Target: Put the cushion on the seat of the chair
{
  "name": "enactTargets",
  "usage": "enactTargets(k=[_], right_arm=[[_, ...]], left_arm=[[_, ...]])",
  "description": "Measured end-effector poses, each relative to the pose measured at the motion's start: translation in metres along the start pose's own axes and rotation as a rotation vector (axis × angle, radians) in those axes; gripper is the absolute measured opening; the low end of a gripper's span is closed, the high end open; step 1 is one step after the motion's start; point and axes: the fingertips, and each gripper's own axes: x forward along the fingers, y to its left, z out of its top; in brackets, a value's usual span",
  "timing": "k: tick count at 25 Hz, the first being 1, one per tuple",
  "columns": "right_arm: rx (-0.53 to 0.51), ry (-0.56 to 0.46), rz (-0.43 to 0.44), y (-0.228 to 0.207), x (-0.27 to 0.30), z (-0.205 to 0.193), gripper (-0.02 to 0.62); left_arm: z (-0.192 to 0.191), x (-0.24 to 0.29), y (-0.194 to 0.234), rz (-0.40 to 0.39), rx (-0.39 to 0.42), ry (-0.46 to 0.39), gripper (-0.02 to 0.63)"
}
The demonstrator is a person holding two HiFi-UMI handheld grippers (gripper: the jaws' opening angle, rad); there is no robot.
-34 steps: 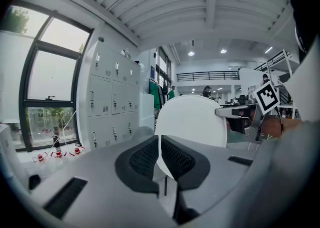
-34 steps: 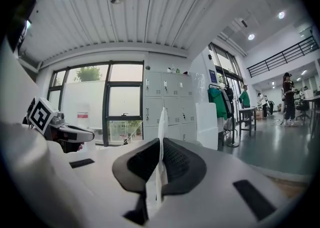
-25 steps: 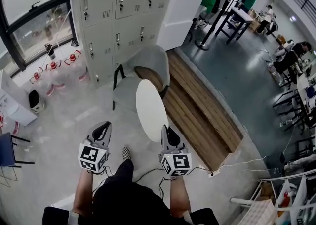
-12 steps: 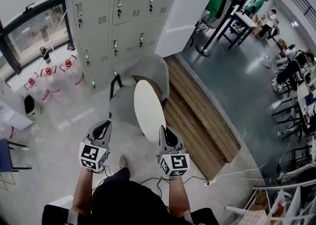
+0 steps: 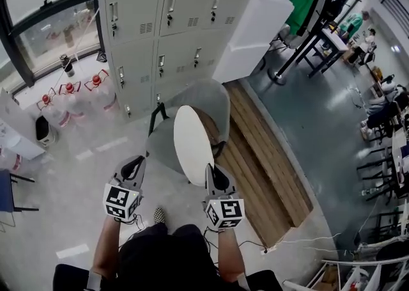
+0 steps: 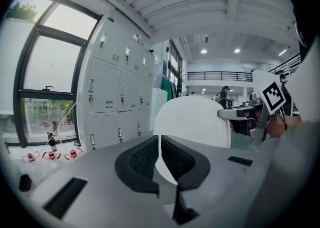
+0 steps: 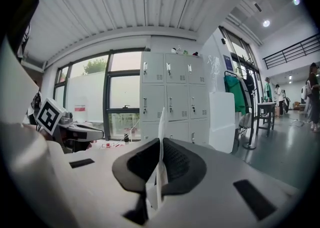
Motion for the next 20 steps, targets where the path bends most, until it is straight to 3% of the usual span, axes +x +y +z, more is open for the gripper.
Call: enactTargets(k=[9, 20], right_arm=[[0.021, 0.055, 0.122, -0.005, 0.063, -0.025, 0.038], [0.038, 0.176, 0.288, -0.003, 0.143, -0.091, 0.038]], left_arm=[[-0.020, 0.031, 0.023, 0.073, -0.023, 0.035, 0.028], [-0.066, 0.071, 0.047, 0.200, -0.084, 0.096, 0.028]])
